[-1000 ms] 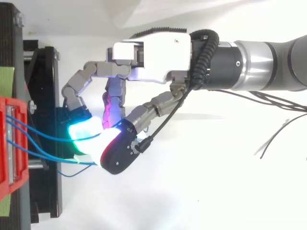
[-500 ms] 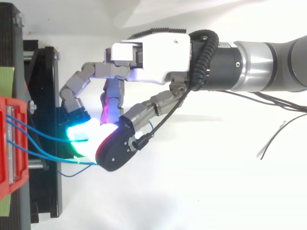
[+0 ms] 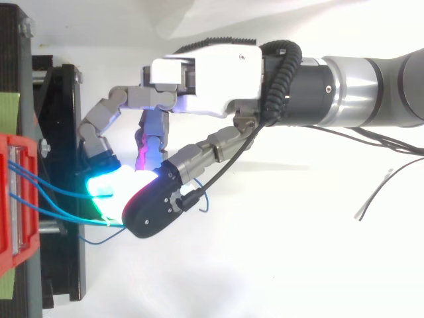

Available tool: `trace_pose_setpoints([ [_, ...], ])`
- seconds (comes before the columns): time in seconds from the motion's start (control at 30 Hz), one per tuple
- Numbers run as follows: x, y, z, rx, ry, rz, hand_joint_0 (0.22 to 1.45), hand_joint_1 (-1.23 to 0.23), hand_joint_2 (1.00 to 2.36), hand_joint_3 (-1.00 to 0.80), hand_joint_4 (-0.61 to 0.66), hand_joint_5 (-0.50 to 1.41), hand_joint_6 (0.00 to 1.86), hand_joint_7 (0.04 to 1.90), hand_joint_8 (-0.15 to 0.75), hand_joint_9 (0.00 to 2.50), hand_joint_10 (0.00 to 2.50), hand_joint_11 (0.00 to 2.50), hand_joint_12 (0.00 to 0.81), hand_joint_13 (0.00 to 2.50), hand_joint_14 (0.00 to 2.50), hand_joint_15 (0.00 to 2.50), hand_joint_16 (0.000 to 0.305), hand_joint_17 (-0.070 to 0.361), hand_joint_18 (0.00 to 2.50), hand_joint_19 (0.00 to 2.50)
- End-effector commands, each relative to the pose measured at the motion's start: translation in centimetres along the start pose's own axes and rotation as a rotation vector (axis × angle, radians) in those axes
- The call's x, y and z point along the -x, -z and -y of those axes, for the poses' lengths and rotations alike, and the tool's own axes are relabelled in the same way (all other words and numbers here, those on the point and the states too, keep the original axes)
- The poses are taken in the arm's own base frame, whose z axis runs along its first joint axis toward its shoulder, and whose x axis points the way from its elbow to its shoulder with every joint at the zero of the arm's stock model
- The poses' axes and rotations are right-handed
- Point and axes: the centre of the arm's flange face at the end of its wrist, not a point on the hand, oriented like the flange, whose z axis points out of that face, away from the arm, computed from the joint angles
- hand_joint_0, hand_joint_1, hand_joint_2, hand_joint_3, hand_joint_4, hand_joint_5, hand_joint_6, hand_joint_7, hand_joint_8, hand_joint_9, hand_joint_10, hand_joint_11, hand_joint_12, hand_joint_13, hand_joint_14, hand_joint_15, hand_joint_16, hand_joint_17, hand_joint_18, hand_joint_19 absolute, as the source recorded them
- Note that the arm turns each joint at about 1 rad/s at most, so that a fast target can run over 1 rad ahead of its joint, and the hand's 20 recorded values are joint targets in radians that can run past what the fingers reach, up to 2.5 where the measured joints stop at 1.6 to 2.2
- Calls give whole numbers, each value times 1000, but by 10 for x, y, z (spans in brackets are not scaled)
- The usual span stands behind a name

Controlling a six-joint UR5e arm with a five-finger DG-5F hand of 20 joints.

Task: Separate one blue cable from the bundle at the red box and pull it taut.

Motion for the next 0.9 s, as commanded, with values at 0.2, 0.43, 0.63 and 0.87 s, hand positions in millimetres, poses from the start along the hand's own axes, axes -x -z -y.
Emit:
trace_pose_setpoints([
  [0.2,-2,-1,-5,1,-2,-13,585,-677,1015,-143,-14,-81,882,1143,432,1458,21,1164,483,1304,23,697,61,137,1235,655],
  [0.43,1,12,-23,-114,21,-49,623,-793,1019,-20,-28,-123,920,1228,415,1323,21,1170,466,1257,24,694,59,132,1192,652],
  [0.63,5,25,-32,-211,68,-87,643,-789,1019,-83,-35,-134,934,1174,409,1275,23,1146,455,1225,24,692,56,126,1151,664],
  [0.87,5,26,-32,-212,63,-92,659,-763,1018,-144,-23,-146,936,1161,402,1218,21,1126,452,1186,23,675,54,122,1123,672],
])
